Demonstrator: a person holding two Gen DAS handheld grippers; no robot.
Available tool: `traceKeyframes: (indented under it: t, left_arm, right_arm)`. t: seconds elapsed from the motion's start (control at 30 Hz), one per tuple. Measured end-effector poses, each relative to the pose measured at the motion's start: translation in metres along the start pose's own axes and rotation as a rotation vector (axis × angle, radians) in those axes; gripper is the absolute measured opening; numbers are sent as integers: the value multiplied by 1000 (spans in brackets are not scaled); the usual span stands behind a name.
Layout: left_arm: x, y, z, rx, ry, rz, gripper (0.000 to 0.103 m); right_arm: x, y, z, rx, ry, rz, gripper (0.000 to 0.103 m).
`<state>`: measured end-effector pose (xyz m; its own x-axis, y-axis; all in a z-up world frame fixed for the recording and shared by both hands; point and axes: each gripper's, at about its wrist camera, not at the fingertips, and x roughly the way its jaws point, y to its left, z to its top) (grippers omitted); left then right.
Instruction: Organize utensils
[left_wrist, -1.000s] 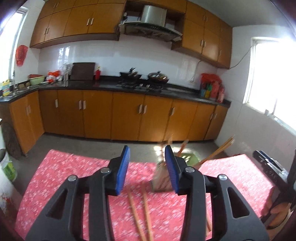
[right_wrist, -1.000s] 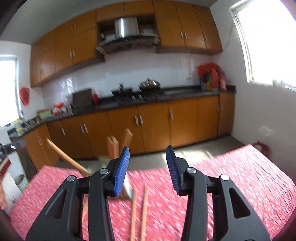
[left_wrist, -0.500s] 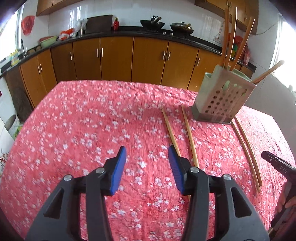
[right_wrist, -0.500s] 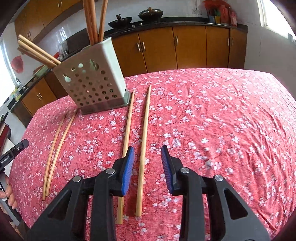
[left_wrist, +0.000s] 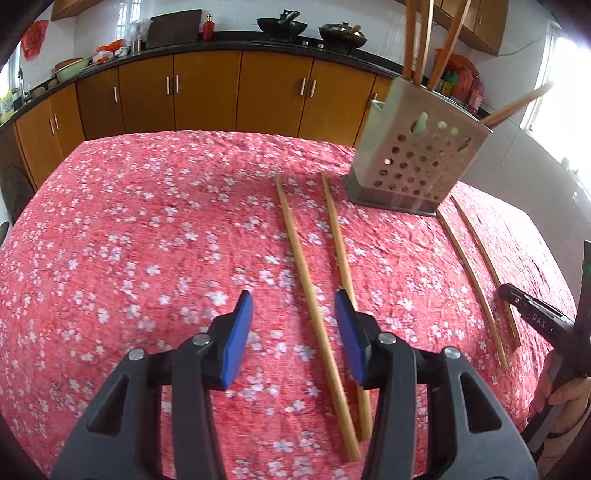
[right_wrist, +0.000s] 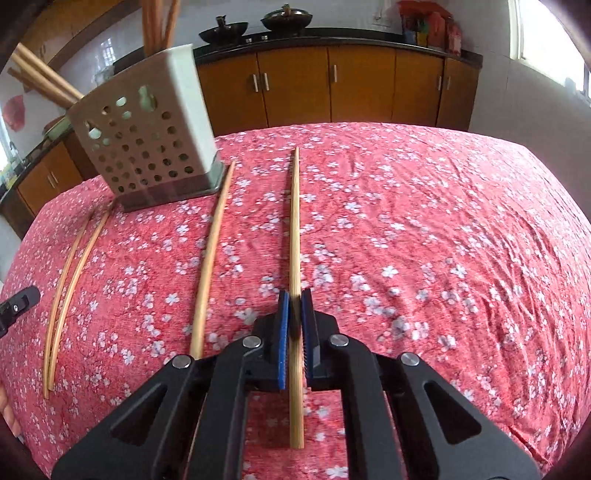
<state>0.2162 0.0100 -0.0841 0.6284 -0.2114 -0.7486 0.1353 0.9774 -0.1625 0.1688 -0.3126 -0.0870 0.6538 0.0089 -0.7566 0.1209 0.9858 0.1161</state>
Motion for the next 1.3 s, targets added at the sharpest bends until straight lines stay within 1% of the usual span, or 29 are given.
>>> traceKeyframes:
  t: [0.03,0.07,0.17,0.2,0.27,0.3,0.4,0.53,0.6,0.67,0.77,0.83,0.9,0.97,1.13,1.3]
  left_arm:
    - [3,-4,-1,10,12,-2,38]
    - [5,-7,-2,17,20,0,37]
    - [13,-14,-5,48,41,31,29]
    - [17,-17,-7,60,53,47,24]
    - [19,-20,-8,81,43,85,16]
    - [21,-22,-7,97,40,116,9]
    - [26,-11,1,70,34,137,8]
    - [35,12,17,23,16,173,9]
    - [37,22,21,-8,12,151,11]
    - [38,25,24,-18,11,134,13]
    - [39,23,25,-1,12,122,20]
    - [41,19,26,27,17,124,29]
    - [43,14,26,45,21,127,32]
    - [43,11,25,56,23,140,33]
    - [42,19,26,10,14,96,33]
    - [38,21,24,8,13,98,33]
  right_arm:
    - [-1,-5,0,11,0,-3,7]
    - [-2,-8,0,14,0,-6,7]
    - [-4,-13,-1,9,-1,-10,7]
    - [-5,-14,-2,8,-3,-12,7]
    - [-4,-16,-2,6,-3,-13,7]
    - [-4,-16,-2,5,-5,-14,8]
    - [-6,-18,-1,4,-7,-10,7]
    - [3,-13,6,-5,-6,-18,8]
    - [8,-13,12,-12,-5,-27,8]
    - [11,-13,16,-17,-4,-35,8]
    - [14,-16,20,-9,-4,-31,8]
    - [15,-17,21,-7,-3,-29,8]
    - [16,-17,22,-7,-3,-29,8]
    - [16,-17,22,-7,-3,-30,8]
    - [16,-17,22,-4,-3,-26,8]
    - [17,-16,23,-2,-3,-25,8]
